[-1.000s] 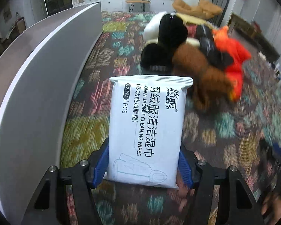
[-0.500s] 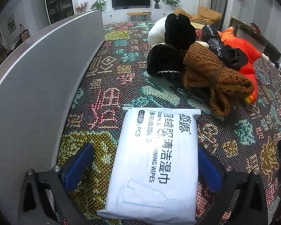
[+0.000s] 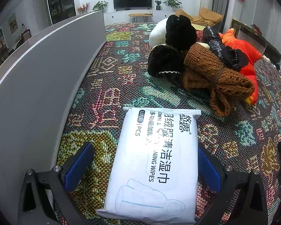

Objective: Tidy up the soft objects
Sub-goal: 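Grasp the orange plush fish with the right gripper while the left holds the wipes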

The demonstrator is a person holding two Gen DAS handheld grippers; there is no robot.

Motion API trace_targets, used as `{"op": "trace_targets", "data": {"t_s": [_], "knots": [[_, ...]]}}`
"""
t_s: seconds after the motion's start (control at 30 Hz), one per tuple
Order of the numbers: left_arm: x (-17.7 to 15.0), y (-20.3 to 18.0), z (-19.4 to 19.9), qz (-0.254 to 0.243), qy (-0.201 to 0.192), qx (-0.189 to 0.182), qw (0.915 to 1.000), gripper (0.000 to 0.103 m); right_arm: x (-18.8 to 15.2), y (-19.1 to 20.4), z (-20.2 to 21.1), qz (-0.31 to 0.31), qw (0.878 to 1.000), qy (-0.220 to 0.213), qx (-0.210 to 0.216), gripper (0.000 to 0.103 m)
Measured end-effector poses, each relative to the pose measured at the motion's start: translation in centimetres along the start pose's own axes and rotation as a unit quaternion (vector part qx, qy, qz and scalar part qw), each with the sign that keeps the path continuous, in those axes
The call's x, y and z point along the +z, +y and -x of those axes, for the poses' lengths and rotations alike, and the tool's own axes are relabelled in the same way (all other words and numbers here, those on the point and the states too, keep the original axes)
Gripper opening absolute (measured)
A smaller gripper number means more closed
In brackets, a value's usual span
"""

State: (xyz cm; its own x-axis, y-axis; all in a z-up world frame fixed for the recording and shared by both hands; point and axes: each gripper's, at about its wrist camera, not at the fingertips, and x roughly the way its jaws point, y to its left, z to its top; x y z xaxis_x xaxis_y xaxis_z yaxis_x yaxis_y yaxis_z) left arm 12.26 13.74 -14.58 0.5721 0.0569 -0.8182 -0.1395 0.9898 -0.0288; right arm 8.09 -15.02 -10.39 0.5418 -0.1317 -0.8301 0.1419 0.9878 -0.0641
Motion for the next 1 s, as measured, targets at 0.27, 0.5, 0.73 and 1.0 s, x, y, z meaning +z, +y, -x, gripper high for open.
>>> {"op": "trace_targets", "data": {"t_s": [0.27, 0.5, 0.73, 1.0], "knots": [[0.0, 0.0, -0.1, 0.001, 0.000, 0.000, 1.0000, 0.103, 0.3, 0.1, -0.1, 0.001, 1.000, 0.008, 0.000, 0.095], [0.0, 0.0, 0.0, 0.001, 0.000, 0.000, 1.0000, 0.103, 4.9, 2.6, -0.3, 0.006, 0.989, -0.010, 0.149, 0.094], [-0.1, -0.1, 0.1, 0.001, 0.000, 0.000, 1.0000, 0.103, 10.8, 6.8, -3.2, -0.012, 0.980, -0.010, 0.198, 0.092], [-0.1, 0.0, 0.0, 0.002, 0.000, 0.000, 1.0000, 0.103, 11.6, 7.7, -5.3, -0.020, 0.965, 0.042, 0.258, 0.017]]}}
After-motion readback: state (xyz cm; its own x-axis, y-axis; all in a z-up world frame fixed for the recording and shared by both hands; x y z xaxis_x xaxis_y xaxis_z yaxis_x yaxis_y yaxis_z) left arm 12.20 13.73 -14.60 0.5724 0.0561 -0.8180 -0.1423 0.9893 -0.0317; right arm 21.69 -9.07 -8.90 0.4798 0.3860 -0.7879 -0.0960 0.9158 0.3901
